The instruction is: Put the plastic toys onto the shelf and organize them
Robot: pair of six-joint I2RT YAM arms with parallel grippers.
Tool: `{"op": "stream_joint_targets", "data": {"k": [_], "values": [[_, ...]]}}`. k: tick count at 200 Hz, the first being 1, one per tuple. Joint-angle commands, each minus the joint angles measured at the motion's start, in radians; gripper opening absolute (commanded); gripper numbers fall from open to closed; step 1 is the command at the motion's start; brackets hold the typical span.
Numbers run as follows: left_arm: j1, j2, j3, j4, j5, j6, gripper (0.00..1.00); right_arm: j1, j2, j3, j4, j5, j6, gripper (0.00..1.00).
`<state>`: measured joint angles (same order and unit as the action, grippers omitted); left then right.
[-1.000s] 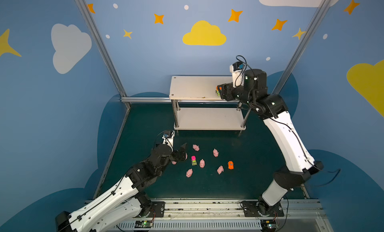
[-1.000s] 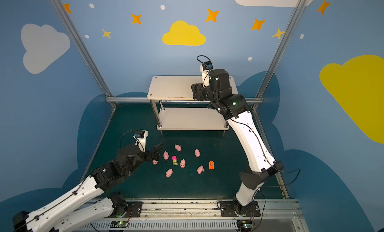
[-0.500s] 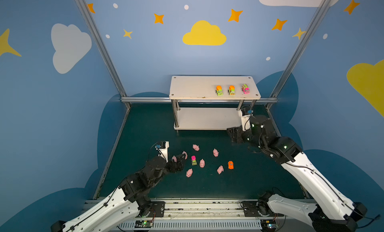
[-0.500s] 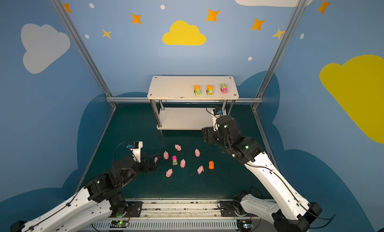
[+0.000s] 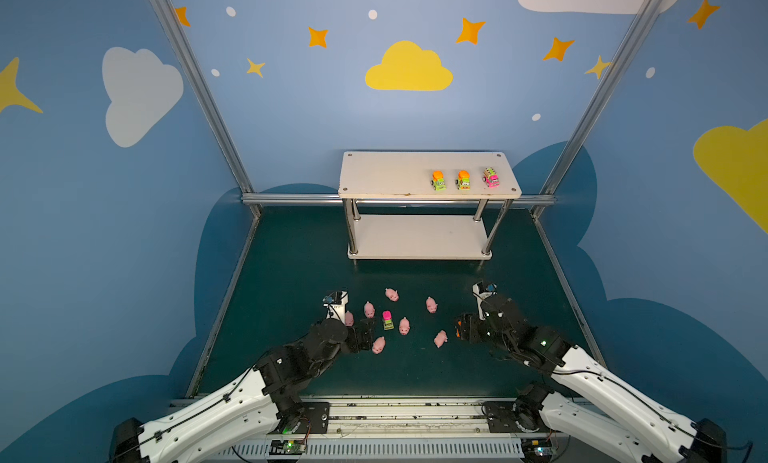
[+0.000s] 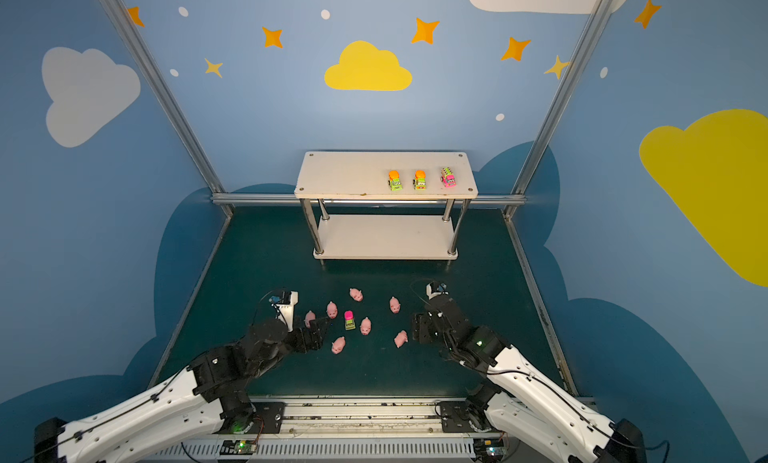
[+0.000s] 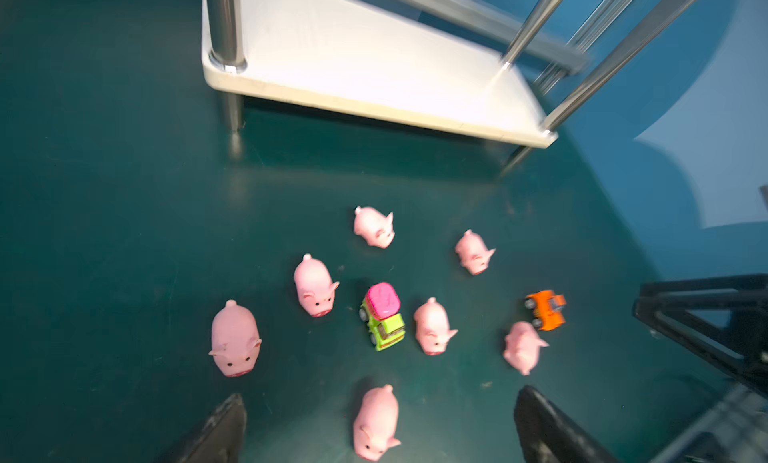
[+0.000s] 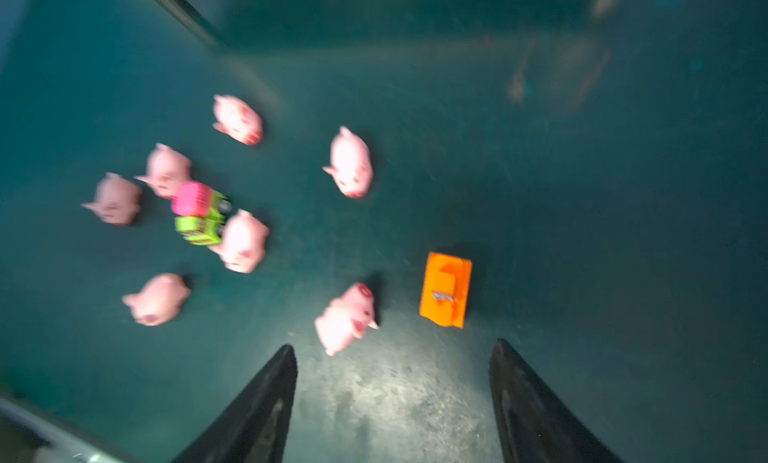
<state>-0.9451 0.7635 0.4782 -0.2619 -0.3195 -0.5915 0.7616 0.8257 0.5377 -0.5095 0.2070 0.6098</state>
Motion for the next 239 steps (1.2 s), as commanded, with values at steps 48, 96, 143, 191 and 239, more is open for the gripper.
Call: {"op": "stream_joint_targets", "data": {"k": [48, 96, 143, 191, 239], "values": [[0.026, 0.466, 0.195, 0.237, -0.002, 0.126, 1.0, 0.002, -0.046, -0.126, 0.144, 0.125, 0.053, 0.7], [0.029, 0.643, 0.314, 0.287, 0.065, 0.184, 1.0, -0.013, -0.019, -0.161, 0.204, 0.05, 0.038, 0.65], [0.03, 0.695, 0.385, 0.272, 0.062, 0.235, 1.0, -0.031, 0.085, -0.139, 0.23, 0.026, 0.018, 0.56], [0.025, 0.68, 0.372, 0.261, 0.091, 0.219, 1.0, -0.044, 0.097, -0.16, 0.25, 0.034, 0.04, 0.54], [0.02, 0.517, 0.267, 0.238, 0.061, 0.219, 1.0, -0.043, 0.12, -0.208, 0.313, 0.047, 0.094, 0.51]]}}
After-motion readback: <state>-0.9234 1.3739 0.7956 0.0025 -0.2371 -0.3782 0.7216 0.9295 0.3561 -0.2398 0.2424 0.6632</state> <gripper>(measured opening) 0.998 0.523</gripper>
